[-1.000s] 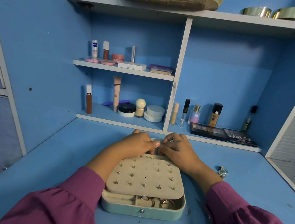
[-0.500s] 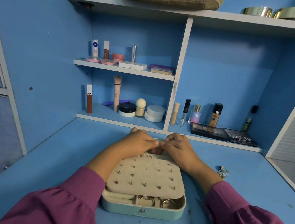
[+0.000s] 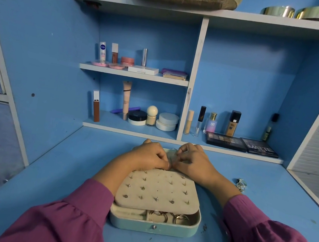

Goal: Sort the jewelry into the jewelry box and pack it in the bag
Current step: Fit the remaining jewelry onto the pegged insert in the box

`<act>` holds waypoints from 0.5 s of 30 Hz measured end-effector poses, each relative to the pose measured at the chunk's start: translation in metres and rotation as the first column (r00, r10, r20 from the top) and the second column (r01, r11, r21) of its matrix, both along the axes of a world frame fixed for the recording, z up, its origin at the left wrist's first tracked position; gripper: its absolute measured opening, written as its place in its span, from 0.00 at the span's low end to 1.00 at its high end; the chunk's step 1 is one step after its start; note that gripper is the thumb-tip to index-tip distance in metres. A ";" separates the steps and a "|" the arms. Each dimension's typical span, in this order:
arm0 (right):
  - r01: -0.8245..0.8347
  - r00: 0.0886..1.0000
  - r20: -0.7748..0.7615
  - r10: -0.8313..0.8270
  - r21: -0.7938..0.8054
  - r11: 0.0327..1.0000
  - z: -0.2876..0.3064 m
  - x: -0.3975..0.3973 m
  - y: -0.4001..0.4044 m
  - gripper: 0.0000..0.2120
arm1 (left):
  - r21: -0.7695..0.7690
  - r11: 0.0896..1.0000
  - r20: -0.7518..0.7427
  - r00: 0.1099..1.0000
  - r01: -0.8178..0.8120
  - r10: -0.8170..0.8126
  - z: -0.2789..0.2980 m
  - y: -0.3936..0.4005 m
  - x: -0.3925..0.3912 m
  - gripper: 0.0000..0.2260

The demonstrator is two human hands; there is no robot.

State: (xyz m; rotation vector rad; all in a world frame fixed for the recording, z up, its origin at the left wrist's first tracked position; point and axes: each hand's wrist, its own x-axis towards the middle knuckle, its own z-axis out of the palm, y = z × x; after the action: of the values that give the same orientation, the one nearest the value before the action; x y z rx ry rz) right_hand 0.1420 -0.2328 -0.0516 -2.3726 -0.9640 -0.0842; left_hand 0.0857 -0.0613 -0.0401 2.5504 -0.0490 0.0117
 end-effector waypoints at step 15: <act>0.068 0.994 -0.100 -0.049 0.200 0.977 0.001 0.001 -0.005 0.14 | -0.143 0.976 0.102 0.979 -0.163 0.178 0.004 -0.003 0.001 0.09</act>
State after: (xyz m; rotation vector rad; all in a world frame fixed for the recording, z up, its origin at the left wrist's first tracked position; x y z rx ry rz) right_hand 0.1428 -0.2383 -0.0508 -2.1959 -0.8007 -0.0877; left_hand 0.0871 -0.0641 -0.0359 2.4094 0.1234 0.2207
